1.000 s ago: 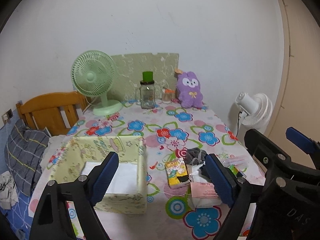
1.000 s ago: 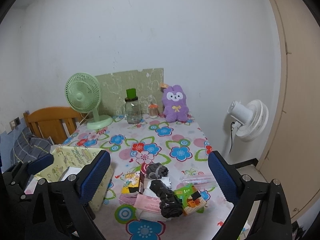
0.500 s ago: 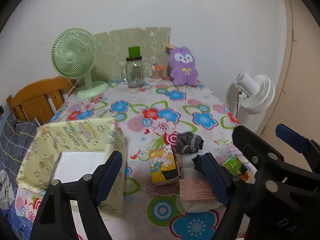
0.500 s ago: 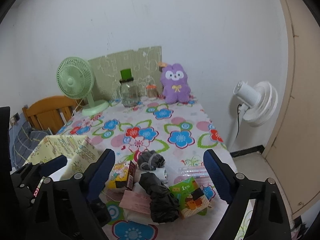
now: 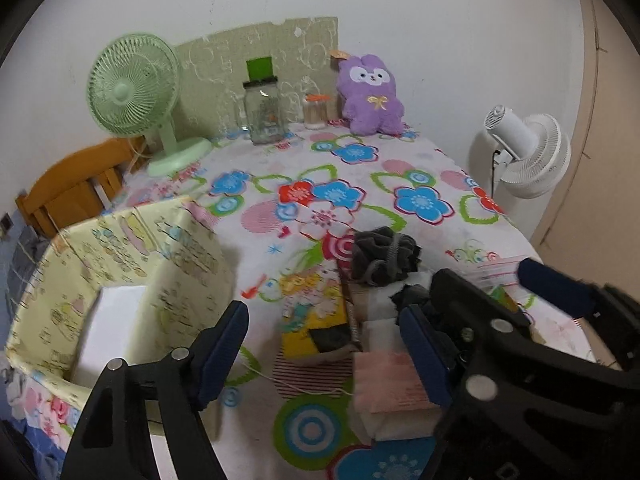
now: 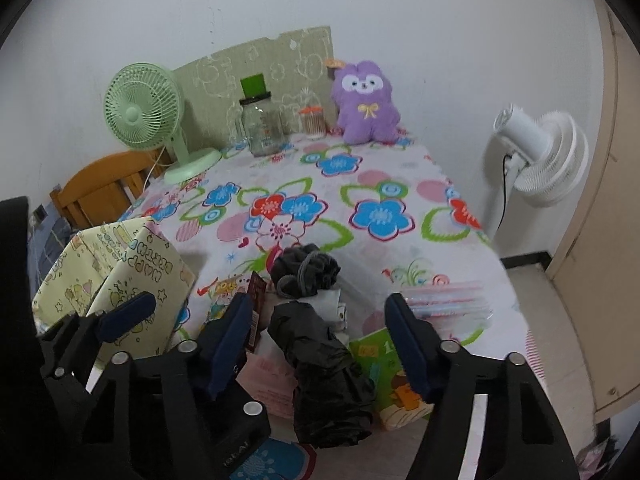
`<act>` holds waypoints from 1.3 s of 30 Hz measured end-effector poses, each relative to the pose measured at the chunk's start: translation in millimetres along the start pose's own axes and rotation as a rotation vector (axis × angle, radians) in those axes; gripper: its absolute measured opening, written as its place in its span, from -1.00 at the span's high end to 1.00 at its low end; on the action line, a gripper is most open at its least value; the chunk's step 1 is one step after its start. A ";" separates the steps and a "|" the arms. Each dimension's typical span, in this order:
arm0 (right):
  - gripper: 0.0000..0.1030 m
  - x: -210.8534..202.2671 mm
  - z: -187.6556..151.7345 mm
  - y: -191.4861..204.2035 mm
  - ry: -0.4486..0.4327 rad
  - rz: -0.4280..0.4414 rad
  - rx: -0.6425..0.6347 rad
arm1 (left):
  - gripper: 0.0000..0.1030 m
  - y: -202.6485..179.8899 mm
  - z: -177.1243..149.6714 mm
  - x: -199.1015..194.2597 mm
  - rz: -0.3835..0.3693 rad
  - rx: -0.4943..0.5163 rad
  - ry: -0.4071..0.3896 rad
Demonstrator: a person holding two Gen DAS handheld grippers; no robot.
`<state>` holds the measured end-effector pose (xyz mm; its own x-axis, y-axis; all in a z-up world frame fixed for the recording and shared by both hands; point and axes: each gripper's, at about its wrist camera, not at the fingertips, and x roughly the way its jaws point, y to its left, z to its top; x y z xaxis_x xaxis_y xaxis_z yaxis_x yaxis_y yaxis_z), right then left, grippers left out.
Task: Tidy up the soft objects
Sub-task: 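Reach the right gripper to the black rolled cloth while the left gripper reaches the yellow snack bag, then grasp and lift the black cloth with the right gripper while the left gripper lifts the yellow bag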
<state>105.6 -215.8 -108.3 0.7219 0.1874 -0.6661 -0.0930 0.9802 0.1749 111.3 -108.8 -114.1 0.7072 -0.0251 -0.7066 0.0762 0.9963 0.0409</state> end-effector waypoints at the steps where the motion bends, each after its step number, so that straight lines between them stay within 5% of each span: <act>1: -0.33 2.7 0.3 -2.0 0.011 0.007 0.010 | -0.52 0.1 0.0 2.8 -0.013 -0.007 0.015; 14: -0.08 30.7 -5.3 -0.2 0.103 0.016 -0.023 | -0.28 7.3 -10.4 39.5 -0.029 -0.059 0.121; 18: 0.08 40.1 -7.8 1.6 0.142 0.030 -0.023 | -0.15 7.4 -12.3 41.4 0.011 -0.047 0.110; 27: 0.36 48.4 -9.0 3.4 0.164 0.053 -0.012 | 0.03 10.4 -12.2 45.4 -0.039 -0.062 0.130; 39: 0.42 30.0 3.5 6.9 0.122 0.017 -0.024 | 0.08 6.7 0.4 23.2 -0.047 -0.039 0.077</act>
<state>129.0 -203.6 -124.5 0.6317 0.2089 -0.7465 -0.1220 0.9778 0.1703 128.5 -102.8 -129.9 0.6474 -0.0670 -0.7592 0.0797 0.9966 -0.0199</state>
